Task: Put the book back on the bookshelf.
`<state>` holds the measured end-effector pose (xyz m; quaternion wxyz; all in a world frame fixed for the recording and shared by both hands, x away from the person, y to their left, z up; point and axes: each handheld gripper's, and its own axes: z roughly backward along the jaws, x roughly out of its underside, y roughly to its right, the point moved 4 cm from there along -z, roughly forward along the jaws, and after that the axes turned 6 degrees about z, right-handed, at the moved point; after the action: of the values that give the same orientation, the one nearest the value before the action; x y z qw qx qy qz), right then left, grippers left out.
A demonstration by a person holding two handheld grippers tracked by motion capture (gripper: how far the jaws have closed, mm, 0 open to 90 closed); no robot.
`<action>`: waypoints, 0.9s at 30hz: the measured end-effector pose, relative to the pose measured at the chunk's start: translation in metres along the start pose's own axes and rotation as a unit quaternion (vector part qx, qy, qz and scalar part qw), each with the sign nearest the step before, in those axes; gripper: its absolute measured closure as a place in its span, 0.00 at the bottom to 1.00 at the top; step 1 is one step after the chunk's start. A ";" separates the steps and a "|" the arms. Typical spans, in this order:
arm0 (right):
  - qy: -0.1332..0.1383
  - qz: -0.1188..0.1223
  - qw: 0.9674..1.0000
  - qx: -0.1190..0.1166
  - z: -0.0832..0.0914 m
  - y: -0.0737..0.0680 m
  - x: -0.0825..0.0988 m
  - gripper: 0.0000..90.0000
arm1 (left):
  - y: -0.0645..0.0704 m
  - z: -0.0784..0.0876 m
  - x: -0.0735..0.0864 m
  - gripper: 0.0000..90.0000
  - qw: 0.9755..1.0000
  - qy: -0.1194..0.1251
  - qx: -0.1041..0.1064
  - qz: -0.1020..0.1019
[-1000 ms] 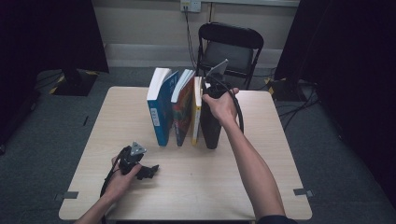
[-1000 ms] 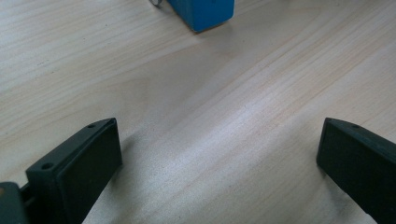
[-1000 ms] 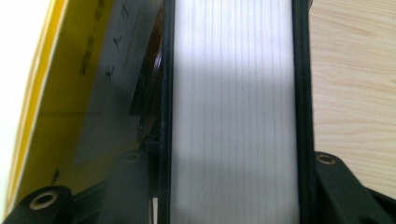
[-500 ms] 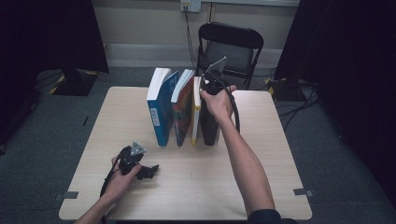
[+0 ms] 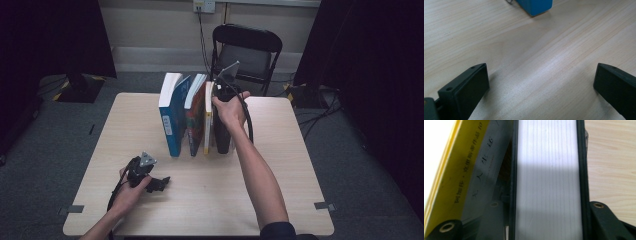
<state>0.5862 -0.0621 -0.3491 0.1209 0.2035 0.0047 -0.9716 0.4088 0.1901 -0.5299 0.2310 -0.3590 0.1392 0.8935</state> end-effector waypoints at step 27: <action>0.106 0.041 0.991 -0.075 0.027 0.003 0.048 0.46 | 0.001 0.001 0.002 0.00 1.000 0.002 -0.001 -0.001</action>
<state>0.5336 -0.0782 -0.3436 0.1747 0.2954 0.0819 -0.9357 0.4067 0.1905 -0.5302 0.2309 -0.3608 0.1384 0.8929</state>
